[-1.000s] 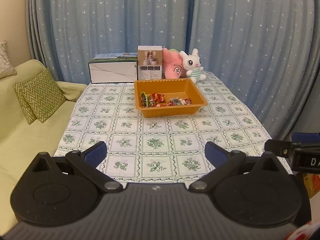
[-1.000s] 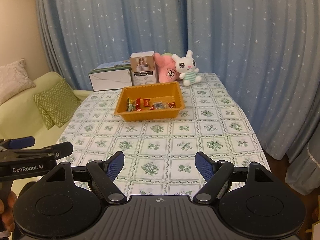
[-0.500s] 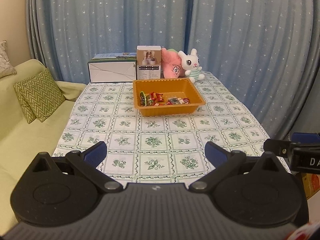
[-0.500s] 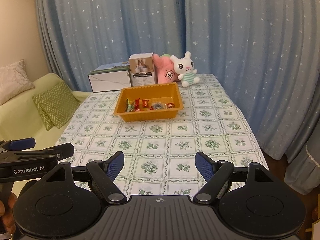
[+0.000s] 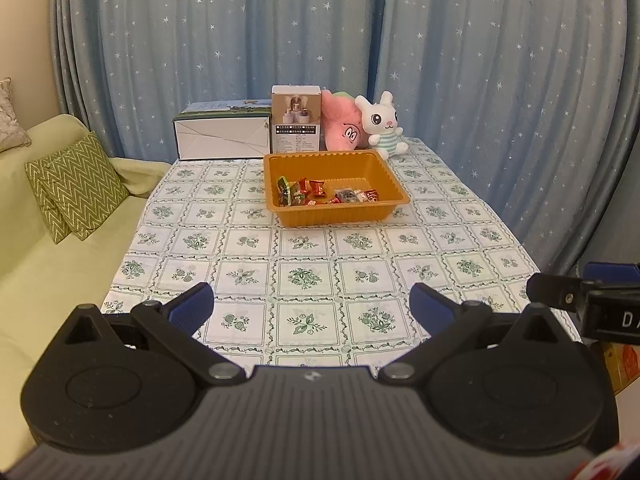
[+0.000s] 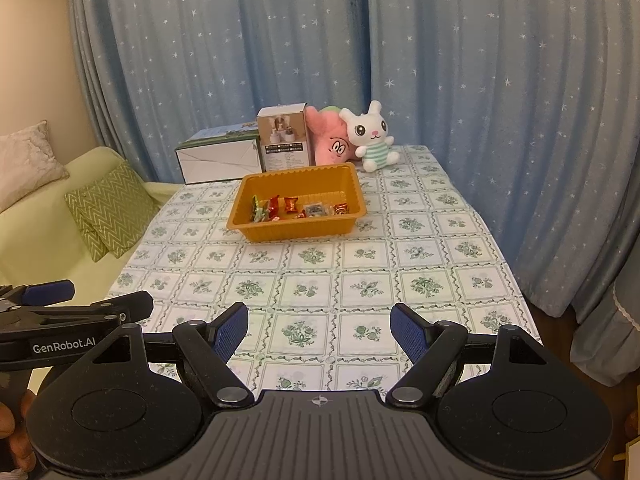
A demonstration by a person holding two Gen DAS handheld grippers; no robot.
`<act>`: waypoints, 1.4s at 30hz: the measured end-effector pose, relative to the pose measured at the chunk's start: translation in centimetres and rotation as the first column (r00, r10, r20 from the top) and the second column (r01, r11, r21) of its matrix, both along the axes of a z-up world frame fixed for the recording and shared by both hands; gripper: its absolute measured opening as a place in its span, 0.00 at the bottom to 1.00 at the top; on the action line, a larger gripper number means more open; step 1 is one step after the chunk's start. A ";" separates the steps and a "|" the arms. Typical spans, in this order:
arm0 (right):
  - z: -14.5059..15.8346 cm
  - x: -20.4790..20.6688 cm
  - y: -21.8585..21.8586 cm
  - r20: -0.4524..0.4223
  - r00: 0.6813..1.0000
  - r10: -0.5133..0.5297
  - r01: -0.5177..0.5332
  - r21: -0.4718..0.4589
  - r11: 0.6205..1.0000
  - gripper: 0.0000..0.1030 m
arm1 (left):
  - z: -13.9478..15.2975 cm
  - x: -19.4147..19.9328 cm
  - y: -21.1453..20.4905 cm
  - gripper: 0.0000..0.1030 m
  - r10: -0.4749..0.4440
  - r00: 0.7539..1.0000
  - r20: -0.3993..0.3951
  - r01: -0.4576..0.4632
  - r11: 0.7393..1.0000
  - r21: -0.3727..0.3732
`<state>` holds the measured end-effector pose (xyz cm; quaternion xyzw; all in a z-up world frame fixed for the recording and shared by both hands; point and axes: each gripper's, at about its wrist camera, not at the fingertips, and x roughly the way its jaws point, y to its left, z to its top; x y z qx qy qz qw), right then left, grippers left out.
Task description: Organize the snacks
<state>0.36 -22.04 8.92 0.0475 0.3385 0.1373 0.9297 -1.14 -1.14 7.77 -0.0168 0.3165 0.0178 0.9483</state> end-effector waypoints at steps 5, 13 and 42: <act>-0.1 0.1 0.2 -0.006 1.000 0.002 -0.002 0.000 1.000 0.76 | 0.0 0.0 0.1 1.00 0.001 1.000 -0.001 -0.001 1.000 -0.002; -0.3 0.1 0.3 -0.009 1.000 0.003 -0.003 0.005 1.000 0.76 | -0.2 0.0 0.2 1.00 0.001 1.000 -0.004 -0.001 1.000 -0.004; -1.3 0.4 0.4 -0.024 1.000 -0.002 0.002 0.009 1.000 0.76 | -0.6 0.4 -0.1 1.00 -0.004 1.000 -0.017 0.004 1.000 -0.006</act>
